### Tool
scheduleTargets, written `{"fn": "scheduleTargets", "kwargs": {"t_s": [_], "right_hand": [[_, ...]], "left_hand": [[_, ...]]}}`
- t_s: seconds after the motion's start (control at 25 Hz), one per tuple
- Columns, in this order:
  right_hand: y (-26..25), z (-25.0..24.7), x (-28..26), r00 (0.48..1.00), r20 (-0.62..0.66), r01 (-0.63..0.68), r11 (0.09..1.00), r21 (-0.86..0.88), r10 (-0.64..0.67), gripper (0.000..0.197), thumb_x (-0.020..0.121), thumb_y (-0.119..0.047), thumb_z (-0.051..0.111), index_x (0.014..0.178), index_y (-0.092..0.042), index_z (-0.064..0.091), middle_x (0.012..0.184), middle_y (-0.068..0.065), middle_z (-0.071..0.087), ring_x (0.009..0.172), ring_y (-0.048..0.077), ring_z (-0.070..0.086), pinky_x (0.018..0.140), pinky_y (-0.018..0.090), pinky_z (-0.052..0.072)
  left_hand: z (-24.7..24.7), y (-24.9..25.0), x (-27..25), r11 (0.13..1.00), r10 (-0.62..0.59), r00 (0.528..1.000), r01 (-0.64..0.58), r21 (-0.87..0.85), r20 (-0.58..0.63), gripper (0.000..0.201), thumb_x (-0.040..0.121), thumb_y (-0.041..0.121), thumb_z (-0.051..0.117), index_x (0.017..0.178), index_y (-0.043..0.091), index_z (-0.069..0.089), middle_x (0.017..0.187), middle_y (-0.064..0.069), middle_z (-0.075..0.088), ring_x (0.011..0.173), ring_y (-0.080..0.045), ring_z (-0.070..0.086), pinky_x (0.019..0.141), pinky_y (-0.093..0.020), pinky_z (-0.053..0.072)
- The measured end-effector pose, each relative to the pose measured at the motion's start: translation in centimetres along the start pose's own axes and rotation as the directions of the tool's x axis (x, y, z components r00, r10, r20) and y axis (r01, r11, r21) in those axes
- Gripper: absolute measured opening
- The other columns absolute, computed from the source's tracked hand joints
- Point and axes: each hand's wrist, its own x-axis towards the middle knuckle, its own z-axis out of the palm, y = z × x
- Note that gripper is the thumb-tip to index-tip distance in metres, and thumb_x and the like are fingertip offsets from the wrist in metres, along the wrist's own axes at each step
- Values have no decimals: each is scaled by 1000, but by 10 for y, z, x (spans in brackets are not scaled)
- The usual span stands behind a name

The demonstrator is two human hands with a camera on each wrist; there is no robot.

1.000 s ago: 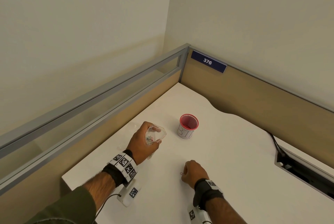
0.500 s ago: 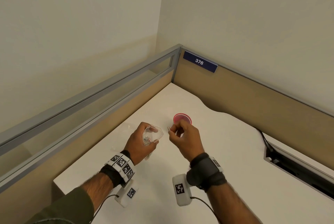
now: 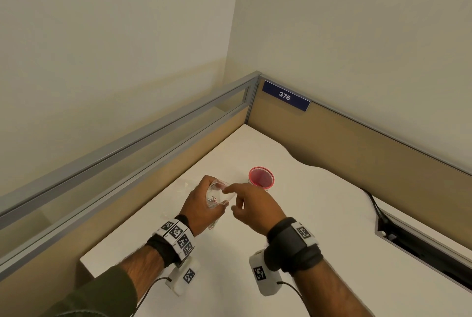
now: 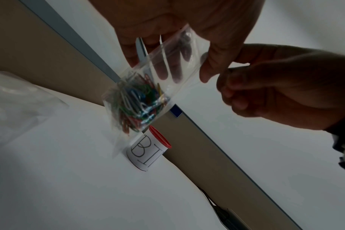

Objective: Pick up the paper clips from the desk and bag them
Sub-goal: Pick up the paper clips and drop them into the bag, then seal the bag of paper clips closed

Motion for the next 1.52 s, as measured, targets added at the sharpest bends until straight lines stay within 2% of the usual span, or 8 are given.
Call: {"fn": "scheduleTargets", "kwargs": {"t_s": [0.24, 0.44, 0.56, 0.64, 0.88, 1.16, 1.36, 1.52], "right_hand": [[2, 6, 12, 999, -40, 8, 999, 36, -6, 20, 90, -12, 56, 100, -20, 71, 96, -2, 69, 85, 13, 60, 82, 33, 55], [1, -14, 17, 996, -84, 23, 982, 190, -7, 15, 87, -9, 59, 94, -17, 70, 86, -10, 65, 79, 7, 61, 75, 18, 54], [3, -24, 19, 997, -77, 19, 979, 202, -4, 14, 88, -10, 60, 95, -17, 70, 82, -18, 61, 76, 4, 60, 68, 11, 51], [4, -27, 19, 998, -62, 1, 977, 213, 12, 14, 89, -11, 60, 96, -18, 71, 82, -23, 58, 75, 0, 59, 66, 8, 50], [7, -27, 12, 1000, 4, -20, 970, 242, 19, 16, 90, -10, 60, 98, -17, 72, 84, -21, 60, 75, 0, 59, 69, 11, 51], [23, -33, -5, 990, 134, 36, 997, 67, -45, 27, 83, -15, 61, 106, -28, 66, 106, -11, 62, 91, 4, 56, 78, 15, 49], [34, -29, -8, 997, -72, 27, 976, 214, -12, 6, 86, -23, 68, 91, -24, 66, 92, -9, 66, 80, 4, 60, 71, 15, 51], [36, -23, -10, 986, -156, 21, 903, 428, 52, 18, 86, -12, 65, 82, -27, 57, 83, 0, 68, 71, 15, 65, 61, 25, 59]], "left_hand": [[-8, 1, 6, 999, 40, 997, -38, -39, 62, 49, 77, 16, 78, 111, 34, 48, 115, 10, 61, 117, -12, 59, 93, -26, 56], [-27, -4, 9, 977, 15, 974, 34, -211, 226, 83, 67, 51, 81, 136, 35, 37, 122, 12, 63, 121, -9, 58, 101, -25, 48], [-37, -12, 19, 892, -111, 964, 203, -404, 240, 57, 76, 28, 63, 131, 29, 49, 126, -1, 66, 124, -19, 59, 107, -40, 45], [-37, -16, 24, 918, -103, 971, 176, -357, 214, 52, 79, 10, 53, 128, 28, 56, 127, 0, 66, 126, -19, 57, 109, -43, 45], [-21, -7, 28, 976, -2, 986, 38, -216, 165, 16, 90, 8, 67, 101, 18, 72, 109, 4, 75, 109, -14, 68, 95, -35, 55], [-13, 5, 13, 974, -88, 995, 75, -213, -51, 10, 92, 3, 61, 85, 12, 59, 80, 8, 73, 77, -6, 68, 70, -25, 56], [-10, 14, 3, 948, -119, 988, 83, -307, -99, 11, 90, -1, 62, 96, 8, 61, 81, -7, 73, 80, -16, 71, 76, -26, 58], [-10, 18, -3, 916, -143, 986, 100, -388, -86, 16, 87, 2, 69, 98, 13, 73, 78, -6, 71, 76, -15, 67, 76, -25, 55]]}}
